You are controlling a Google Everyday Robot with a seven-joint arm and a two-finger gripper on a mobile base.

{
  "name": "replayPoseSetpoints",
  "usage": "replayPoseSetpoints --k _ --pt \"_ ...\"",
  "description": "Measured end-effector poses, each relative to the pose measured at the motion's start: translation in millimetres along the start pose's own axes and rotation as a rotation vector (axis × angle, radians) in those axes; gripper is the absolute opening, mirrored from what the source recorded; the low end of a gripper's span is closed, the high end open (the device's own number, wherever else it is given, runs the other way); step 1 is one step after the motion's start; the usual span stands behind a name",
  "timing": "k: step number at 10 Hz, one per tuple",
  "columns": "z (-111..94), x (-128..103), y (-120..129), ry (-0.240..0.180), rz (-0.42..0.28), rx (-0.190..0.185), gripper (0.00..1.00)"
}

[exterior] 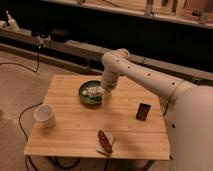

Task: Knock the eraser over

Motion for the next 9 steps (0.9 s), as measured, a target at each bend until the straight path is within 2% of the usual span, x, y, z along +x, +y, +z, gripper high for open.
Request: replayPoseSetpoints --k 7,9 --pt "-1.2 0.2 0.4 0.0 0.0 -0.002 0.8" --pt "-5.2 -8.6 3.5 -0.002 0.017 -0.008 0.8"
